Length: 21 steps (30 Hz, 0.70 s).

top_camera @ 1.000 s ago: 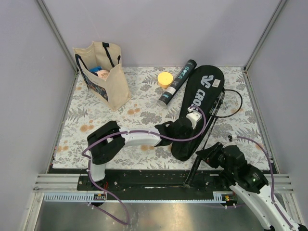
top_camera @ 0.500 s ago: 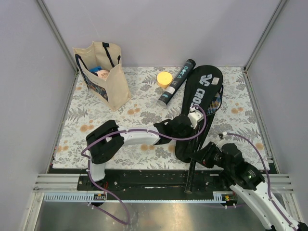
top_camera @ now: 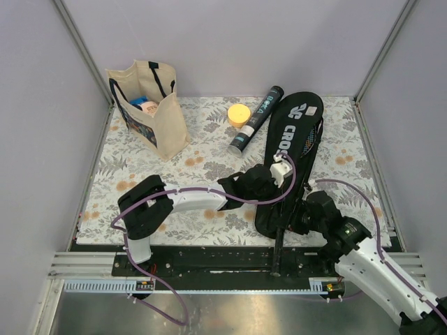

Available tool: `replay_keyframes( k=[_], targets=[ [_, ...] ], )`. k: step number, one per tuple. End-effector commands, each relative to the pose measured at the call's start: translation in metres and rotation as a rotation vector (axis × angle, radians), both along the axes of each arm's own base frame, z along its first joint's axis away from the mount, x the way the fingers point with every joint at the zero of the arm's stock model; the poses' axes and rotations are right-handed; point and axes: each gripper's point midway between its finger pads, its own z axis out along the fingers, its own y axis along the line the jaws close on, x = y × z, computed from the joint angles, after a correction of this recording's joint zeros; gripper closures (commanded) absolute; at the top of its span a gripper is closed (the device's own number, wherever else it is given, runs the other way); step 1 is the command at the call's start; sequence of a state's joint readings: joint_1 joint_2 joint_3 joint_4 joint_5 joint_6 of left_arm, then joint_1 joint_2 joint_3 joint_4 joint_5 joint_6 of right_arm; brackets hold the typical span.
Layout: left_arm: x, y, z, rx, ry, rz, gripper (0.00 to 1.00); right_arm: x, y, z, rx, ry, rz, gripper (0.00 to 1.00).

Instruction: Pack up the badminton gear

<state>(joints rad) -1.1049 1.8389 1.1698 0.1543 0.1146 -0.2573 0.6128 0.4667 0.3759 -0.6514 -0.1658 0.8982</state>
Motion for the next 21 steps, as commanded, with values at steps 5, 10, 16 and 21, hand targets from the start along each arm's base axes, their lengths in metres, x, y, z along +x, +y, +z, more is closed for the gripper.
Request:
replay_keyframes(
  k=[5,10,16,21],
  targets=[
    [-0.019,-0.014,0.038,-0.139,-0.020,-0.091,1.00,0.040,0.015,0.054,0.048,-0.138,0.046,0.97],
    [-0.019,-0.011,0.039,-0.148,-0.018,-0.082,1.00,0.048,0.014,0.048,0.103,-0.086,0.082,0.97],
    [-0.023,-0.010,0.036,-0.161,0.007,-0.082,1.00,0.075,-0.001,0.039,0.137,-0.103,0.062,0.98],
    [-0.028,-0.010,0.039,-0.182,0.035,-0.087,1.00,0.098,-0.013,0.022,0.088,-0.111,0.040,1.00]
  ],
)
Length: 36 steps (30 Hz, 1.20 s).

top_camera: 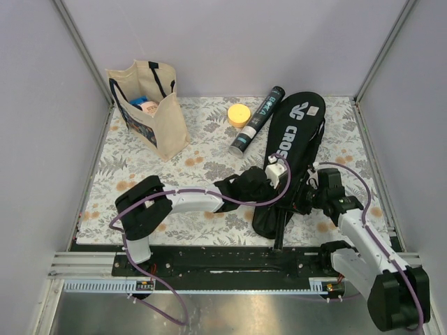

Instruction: Pack up the badminton gear

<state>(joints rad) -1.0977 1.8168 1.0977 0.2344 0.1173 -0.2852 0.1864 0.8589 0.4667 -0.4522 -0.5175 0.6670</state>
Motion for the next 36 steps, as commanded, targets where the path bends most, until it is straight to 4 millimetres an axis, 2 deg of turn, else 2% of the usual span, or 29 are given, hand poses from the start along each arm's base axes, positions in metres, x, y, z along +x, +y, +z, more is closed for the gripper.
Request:
replay_keyframes(
  k=[1,7,16,19,23,31,36],
  targets=[
    [-0.028,-0.016,0.042,-0.151,0.027,-0.100,1.00,0.036,0.000,0.014,0.014,-0.183,0.052,1.00],
    [-0.033,-0.009,0.049,-0.188,0.059,-0.085,1.00,0.054,-0.016,-0.001,-0.010,-0.211,-0.008,1.00],
    [-0.051,-0.009,0.064,-0.286,0.172,-0.099,1.00,0.098,-0.021,0.000,0.067,-0.324,-0.163,1.00],
    [-0.053,-0.007,0.060,-0.288,0.196,-0.096,1.00,0.107,-0.019,0.004,0.114,-0.353,-0.198,1.00],
    [-0.056,-0.004,0.053,-0.287,0.221,-0.093,1.00,0.115,-0.024,-0.002,0.088,-0.360,-0.229,1.00],
    [-0.065,-0.002,0.059,-0.363,0.295,-0.084,1.00,0.125,-0.032,-0.013,0.081,-0.354,-0.302,1.00],
    [-0.067,0.002,0.055,-0.373,0.322,-0.071,1.00,0.130,-0.035,-0.020,0.069,-0.355,-0.321,1.00]
  ],
)
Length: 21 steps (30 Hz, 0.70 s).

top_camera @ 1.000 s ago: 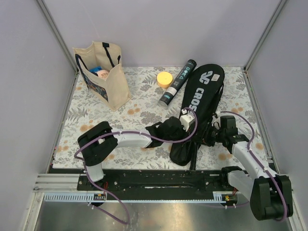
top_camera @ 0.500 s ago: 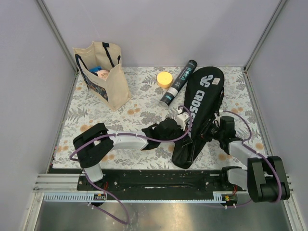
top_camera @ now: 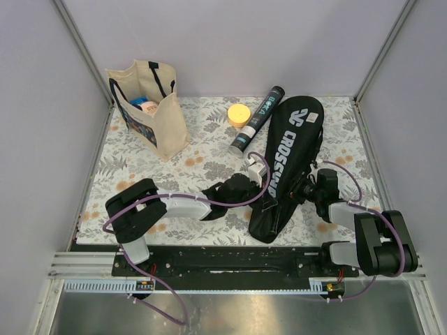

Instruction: Pack up the badminton gear

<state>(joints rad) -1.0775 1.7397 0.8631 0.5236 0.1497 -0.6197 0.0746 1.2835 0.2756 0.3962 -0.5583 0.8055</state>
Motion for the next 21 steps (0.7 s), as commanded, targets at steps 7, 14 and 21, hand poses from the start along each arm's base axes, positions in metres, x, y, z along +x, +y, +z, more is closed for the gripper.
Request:
replay_keyframes(
  k=[7,14,21],
  targets=[
    [-0.050,-0.012,0.056,-0.210,0.061,-0.167,1.00,0.054,-0.028,0.020,-0.038,-0.214,-0.213,0.98],
    [-0.048,-0.014,0.046,-0.201,0.081,-0.152,1.00,0.049,-0.024,0.014,0.019,-0.184,-0.225,0.78],
    [-0.050,-0.016,0.039,-0.220,0.116,-0.152,1.00,0.041,-0.031,0.001,-0.018,-0.106,-0.264,0.72]
  ],
)
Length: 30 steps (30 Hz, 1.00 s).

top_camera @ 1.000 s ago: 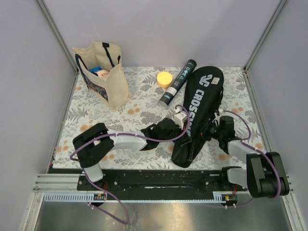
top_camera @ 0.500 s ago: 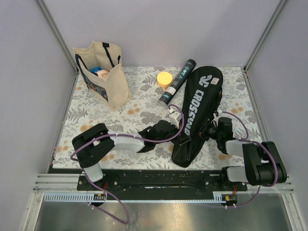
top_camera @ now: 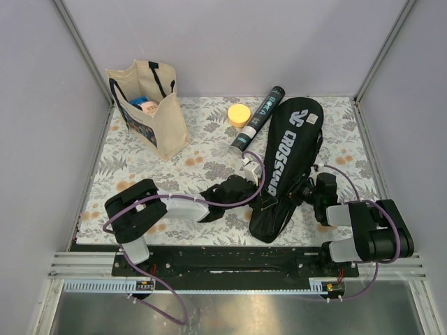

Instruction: Pack up the badminton gear

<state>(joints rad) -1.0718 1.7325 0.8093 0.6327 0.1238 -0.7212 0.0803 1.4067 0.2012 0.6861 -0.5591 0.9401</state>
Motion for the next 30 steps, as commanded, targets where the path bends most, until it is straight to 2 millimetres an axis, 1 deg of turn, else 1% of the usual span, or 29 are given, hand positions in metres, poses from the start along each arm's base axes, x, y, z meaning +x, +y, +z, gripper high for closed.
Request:
replay_keyframes(
  k=[1,2,6,9,11,13,14,16,17,20,21,22,23,24,25,27,28,30],
  targets=[
    [-0.053,-0.019,0.034,-0.151,0.051,-0.212,1.00,0.034,-0.039,0.002,-0.143,-0.073,-0.218,0.76],
    [-0.054,-0.019,0.036,-0.161,0.052,-0.216,1.00,0.034,-0.039,0.000,-0.148,-0.071,-0.222,0.78],
    [-0.057,-0.021,0.041,-0.196,0.070,-0.227,1.00,0.041,-0.037,-0.002,-0.116,-0.075,-0.229,0.82],
    [-0.058,-0.021,0.037,-0.200,0.084,-0.228,1.00,0.047,-0.032,-0.005,-0.089,-0.060,-0.235,0.82],
    [-0.057,-0.022,0.028,-0.183,0.093,-0.224,1.00,0.051,-0.027,-0.004,-0.070,-0.062,-0.228,0.81],
    [-0.054,-0.022,0.019,-0.161,0.097,-0.207,1.00,0.051,-0.024,-0.006,-0.055,-0.043,-0.220,0.75],
    [-0.053,-0.021,0.015,-0.152,0.101,-0.198,0.99,0.049,-0.024,-0.008,-0.051,-0.027,-0.222,0.68],
    [-0.051,-0.020,0.012,-0.145,0.104,-0.185,0.95,0.041,-0.026,-0.013,-0.057,0.026,-0.235,0.61],
    [-0.048,-0.019,0.012,-0.142,0.100,-0.175,0.92,0.037,-0.029,-0.015,-0.070,0.047,-0.247,0.56],
    [-0.044,-0.016,0.008,-0.113,0.090,-0.151,0.77,0.025,-0.037,-0.021,-0.122,0.143,-0.278,0.45],
    [-0.043,-0.015,0.007,-0.104,0.086,-0.143,0.75,0.023,-0.042,-0.022,-0.171,0.176,-0.281,0.42],
    [-0.041,-0.013,0.007,-0.101,0.081,-0.135,0.73,0.017,-0.046,-0.023,-0.221,0.216,-0.270,0.38],
    [-0.039,-0.012,0.007,-0.096,0.074,-0.125,0.71,0.012,-0.053,-0.019,-0.267,0.252,-0.283,0.35],
    [-0.038,-0.011,0.007,-0.090,0.069,-0.115,0.68,0.006,-0.060,-0.019,-0.308,0.300,-0.305,0.34],
    [-0.036,-0.010,0.007,-0.082,0.063,-0.108,0.66,0.003,-0.067,-0.014,-0.343,0.312,-0.321,0.32],
    [-0.034,-0.008,0.004,-0.064,0.057,-0.097,0.65,-0.006,-0.081,-0.008,-0.405,0.355,-0.376,0.30],
    [-0.034,-0.007,0.005,-0.060,0.054,-0.093,0.64,-0.007,-0.085,-0.001,-0.419,0.358,-0.392,0.30],
    [-0.032,-0.004,0.000,-0.047,0.054,-0.080,0.64,-0.011,-0.096,0.005,-0.456,0.383,-0.444,0.29]
  ],
)
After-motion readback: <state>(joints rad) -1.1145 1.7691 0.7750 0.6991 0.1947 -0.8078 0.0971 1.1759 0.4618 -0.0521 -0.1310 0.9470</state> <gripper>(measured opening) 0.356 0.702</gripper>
